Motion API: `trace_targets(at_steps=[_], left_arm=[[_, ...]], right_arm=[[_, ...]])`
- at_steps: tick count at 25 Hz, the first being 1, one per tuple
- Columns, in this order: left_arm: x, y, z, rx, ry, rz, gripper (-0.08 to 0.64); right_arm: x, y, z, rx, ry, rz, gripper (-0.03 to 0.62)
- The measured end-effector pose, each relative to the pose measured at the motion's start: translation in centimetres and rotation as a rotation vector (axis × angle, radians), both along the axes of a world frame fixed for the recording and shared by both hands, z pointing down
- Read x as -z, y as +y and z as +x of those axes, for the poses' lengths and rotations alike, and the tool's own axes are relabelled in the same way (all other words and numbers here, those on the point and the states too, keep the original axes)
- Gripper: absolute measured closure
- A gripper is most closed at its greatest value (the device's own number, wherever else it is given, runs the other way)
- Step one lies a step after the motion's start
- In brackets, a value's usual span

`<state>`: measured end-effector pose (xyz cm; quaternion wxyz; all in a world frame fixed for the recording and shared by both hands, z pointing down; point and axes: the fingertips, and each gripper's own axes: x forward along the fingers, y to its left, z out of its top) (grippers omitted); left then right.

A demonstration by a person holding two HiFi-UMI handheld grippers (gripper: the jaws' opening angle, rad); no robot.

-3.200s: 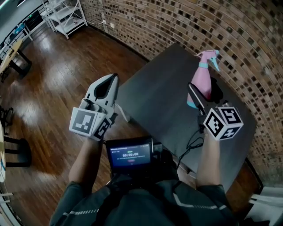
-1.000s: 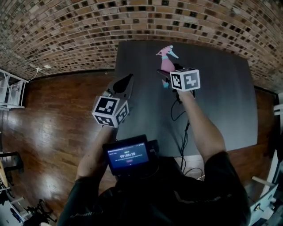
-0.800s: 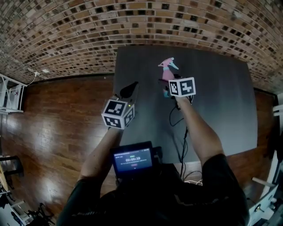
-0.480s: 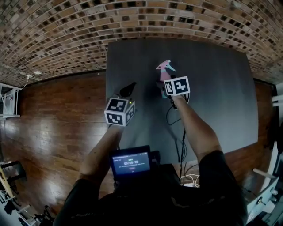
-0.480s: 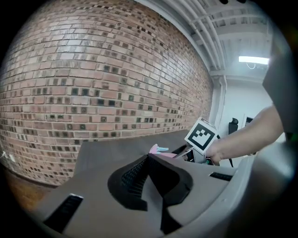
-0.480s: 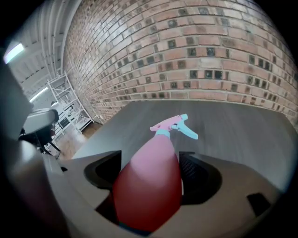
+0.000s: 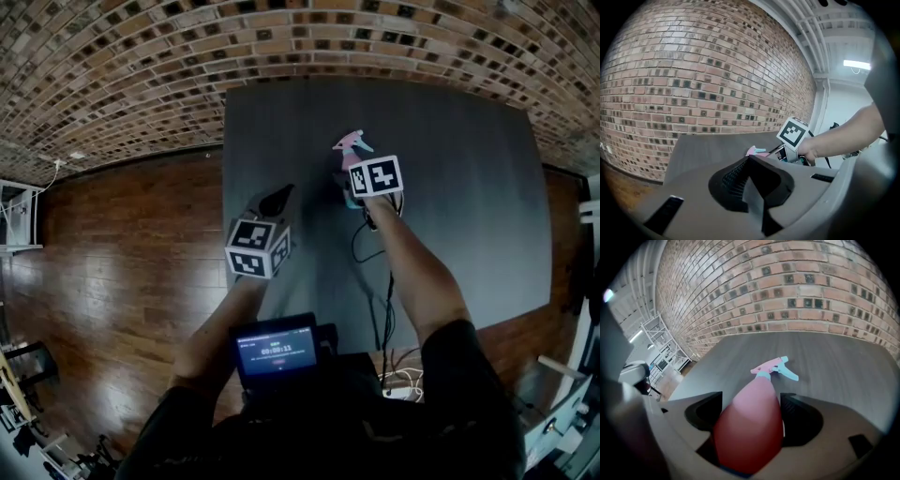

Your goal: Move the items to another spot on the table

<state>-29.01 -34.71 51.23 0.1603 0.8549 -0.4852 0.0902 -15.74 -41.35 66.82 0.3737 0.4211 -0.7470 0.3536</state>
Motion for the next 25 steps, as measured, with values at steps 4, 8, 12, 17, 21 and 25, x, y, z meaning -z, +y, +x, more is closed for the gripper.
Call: trace_targets(at_steps=[4, 8, 12, 17, 21, 25], left_arm=[[1.1, 0.0, -0.3, 0.017, 0.021, 0.027, 0.561], [1.3, -0.1, -0.5, 0.021, 0.021, 0.031, 0.561], [1.4, 0.3, -0.4, 0.014, 0.020, 0.029, 0.561], [3.0, 0.8, 0.2, -0.002, 0.042, 0.055, 0.561], [4.5, 1.6, -0.1, 0.001, 0.041, 0.077, 0.561], [7.9, 3.0, -0.5, -0.001, 0.109, 0.118, 0.561]], right_arm=[[0.1, -0.5, 0.0, -0.014, -0.005, 0.006, 0.190], [0.1, -0.8, 0.1, -0.018, -0.017, 0.010, 0.175], [-0.3, -0.2, 0.1, -0.007, -0.020, -0.002, 0.115], [1.5, -0.2, 1.1, -0.006, -0.027, 0.029, 0.101], [4.7, 0.0, 0.7, 0.002, -0.057, 0.090, 0.101], [10.4, 1.3, 0.0, -0.002, -0.173, 0.188, 0.101]])
